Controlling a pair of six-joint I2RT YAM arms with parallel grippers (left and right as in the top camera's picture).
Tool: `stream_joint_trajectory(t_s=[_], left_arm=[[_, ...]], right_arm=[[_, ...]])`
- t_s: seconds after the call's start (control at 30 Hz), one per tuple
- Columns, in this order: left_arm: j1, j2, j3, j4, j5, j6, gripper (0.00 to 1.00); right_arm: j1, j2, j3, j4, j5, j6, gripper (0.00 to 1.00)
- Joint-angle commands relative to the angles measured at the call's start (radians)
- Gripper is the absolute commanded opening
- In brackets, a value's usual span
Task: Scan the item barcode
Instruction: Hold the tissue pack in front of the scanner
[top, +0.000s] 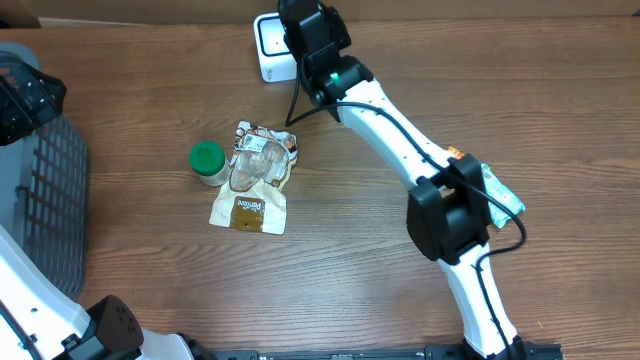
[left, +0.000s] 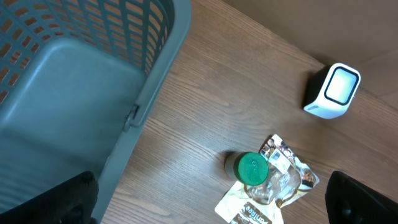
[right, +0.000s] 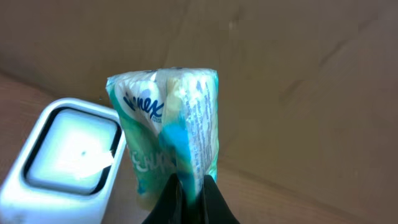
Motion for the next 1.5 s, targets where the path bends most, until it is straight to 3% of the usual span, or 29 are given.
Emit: stream_joint_trajectory(t_s=[0.0, 0.13, 0.3, 0.97, 1.27, 1.47], left_arm=[[0.0, -0.008, 0.015, 0.002, 0.008, 0.023, 0.99], [0.0, -0.008, 0.015, 0.002, 0.008, 0.023, 0.99], [0.0, -0.008, 0.015, 0.002, 0.008, 0.023, 0.99], [0.0, -0.008, 0.015, 0.002, 0.008, 0.023, 1.0], [0.0, -0.008, 0.015, 0.002, 0.008, 0.023, 0.99], [0.0, -0.008, 0.015, 0.002, 0.008, 0.023, 1.0]], right_arm=[[0.014, 0.068, 0.02, 0.084, 0.004, -0.278, 0.04], [0.037, 0.139, 0.019, 0.169, -0.026, -0.48, 0.04], [0.053, 0.212, 0.019, 0.266, -0.029, -0.601, 0.04], [0.06, 0.202, 0.014, 0.325, 0.019, -0.593, 0.04], [0.057, 0.004, 0.015, 0.133, 0.016, -0.395, 0.04], [0.056, -0.2, 0.016, -0.179, -0.037, -0.08, 0.04]])
